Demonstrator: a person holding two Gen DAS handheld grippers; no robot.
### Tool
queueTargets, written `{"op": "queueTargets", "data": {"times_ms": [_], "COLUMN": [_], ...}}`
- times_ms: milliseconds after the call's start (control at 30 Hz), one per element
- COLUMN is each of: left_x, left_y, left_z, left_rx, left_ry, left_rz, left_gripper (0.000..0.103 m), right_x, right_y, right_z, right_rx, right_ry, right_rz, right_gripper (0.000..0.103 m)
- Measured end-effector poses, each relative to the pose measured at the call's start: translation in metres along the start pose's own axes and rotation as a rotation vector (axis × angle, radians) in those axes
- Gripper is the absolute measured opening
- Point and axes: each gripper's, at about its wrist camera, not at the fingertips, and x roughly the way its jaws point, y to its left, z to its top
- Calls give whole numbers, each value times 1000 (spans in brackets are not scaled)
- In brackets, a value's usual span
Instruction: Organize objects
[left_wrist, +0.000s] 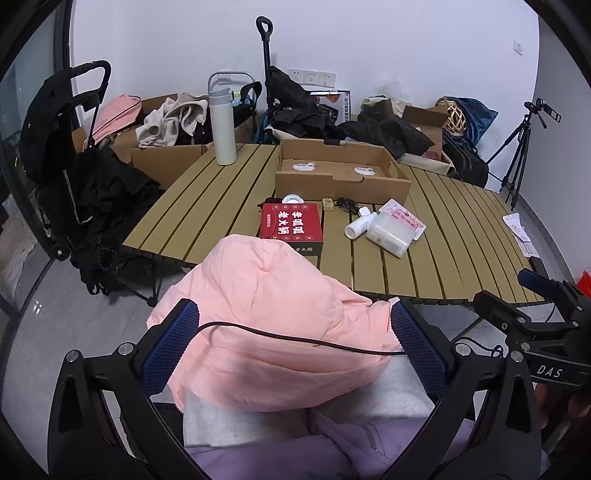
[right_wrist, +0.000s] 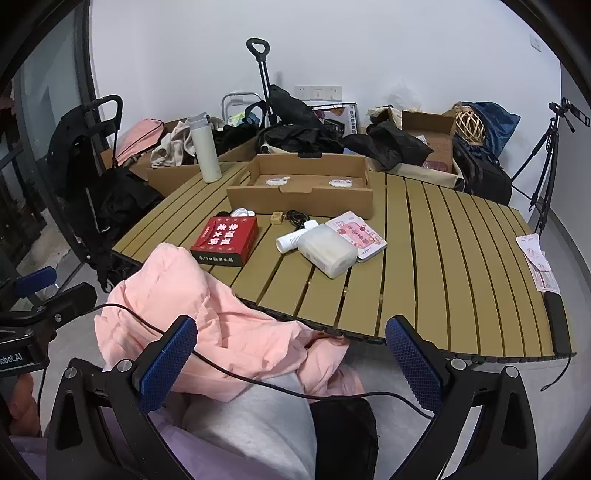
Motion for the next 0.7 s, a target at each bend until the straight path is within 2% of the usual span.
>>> {"op": "queueTargets", "data": {"times_ms": [700], "left_x": [2], "left_y": [1], "left_z": [-2], "left_rx": [-1], "left_ry": [9], "left_rz": [7], "left_gripper": [103], "right_x": [4], "right_y": [-4], "right_z": [-1], "right_rx": [14], "right_ry": [25], "right_rz": [0], "right_gripper": [103]}}
